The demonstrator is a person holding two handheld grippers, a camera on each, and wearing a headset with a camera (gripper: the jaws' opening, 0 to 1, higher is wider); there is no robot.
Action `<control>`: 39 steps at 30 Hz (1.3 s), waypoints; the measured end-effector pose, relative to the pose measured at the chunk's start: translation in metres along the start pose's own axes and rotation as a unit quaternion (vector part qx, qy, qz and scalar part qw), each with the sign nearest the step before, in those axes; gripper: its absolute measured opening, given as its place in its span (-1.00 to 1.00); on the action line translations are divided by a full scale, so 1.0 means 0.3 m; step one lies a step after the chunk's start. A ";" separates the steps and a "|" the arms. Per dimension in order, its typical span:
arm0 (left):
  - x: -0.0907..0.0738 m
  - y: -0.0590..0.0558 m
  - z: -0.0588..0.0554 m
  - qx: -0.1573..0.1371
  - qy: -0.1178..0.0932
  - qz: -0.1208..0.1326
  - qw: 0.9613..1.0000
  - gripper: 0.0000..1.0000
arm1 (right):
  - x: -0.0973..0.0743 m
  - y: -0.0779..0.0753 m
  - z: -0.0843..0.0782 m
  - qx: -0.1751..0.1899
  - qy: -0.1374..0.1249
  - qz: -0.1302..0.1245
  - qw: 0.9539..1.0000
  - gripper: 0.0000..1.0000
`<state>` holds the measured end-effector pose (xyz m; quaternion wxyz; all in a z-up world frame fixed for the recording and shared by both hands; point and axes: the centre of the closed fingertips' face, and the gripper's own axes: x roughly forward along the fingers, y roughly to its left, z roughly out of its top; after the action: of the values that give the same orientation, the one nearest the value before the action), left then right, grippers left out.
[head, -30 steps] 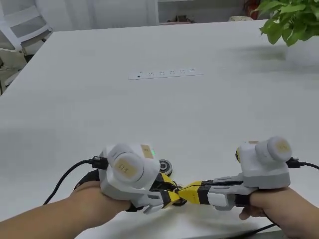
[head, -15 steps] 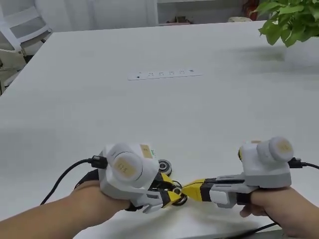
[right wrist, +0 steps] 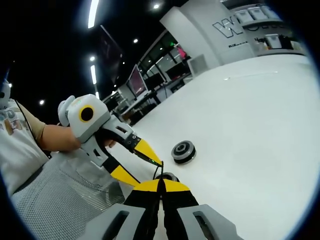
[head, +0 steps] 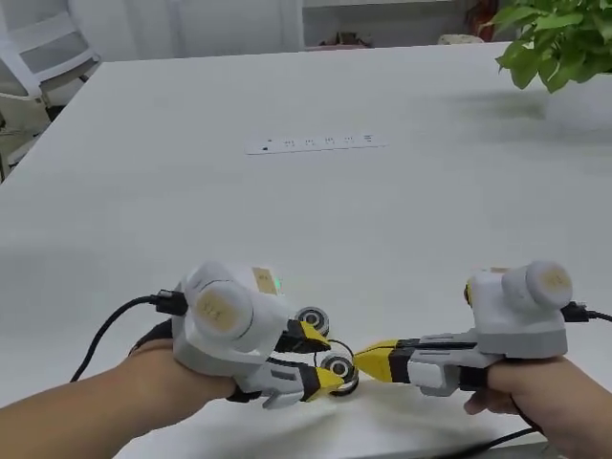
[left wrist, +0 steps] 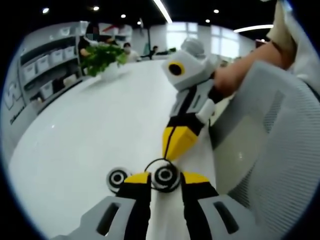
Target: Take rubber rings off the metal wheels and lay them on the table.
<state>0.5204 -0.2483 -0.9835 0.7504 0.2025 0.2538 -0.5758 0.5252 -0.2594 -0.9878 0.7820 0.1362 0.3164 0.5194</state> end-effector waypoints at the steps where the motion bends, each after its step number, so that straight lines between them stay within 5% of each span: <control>1: -0.010 0.000 0.005 -0.003 -0.004 0.000 1.000 -0.50 | 0.000 0.001 0.001 0.000 0.000 0.000 1.000 -1.00; 15: -0.154 0.030 0.042 -0.044 -0.050 0.015 0.998 -0.20 | 0.010 0.032 0.056 -0.011 0.002 0.019 1.000 -1.00; 27: -0.254 0.048 0.003 -0.057 -0.058 0.037 0.996 0.02 | 0.047 0.053 0.098 -0.031 0.018 0.035 0.999 -1.00; 39: -0.322 0.064 -0.015 -0.071 -0.063 0.057 0.994 0.14 | 0.141 0.091 0.076 -0.071 0.075 0.060 0.993 -1.00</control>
<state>0.5181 -0.1673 -0.9276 0.8089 0.1261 0.2339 -0.5245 0.5308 -0.2072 -0.9705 0.7311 0.0594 0.3279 0.5954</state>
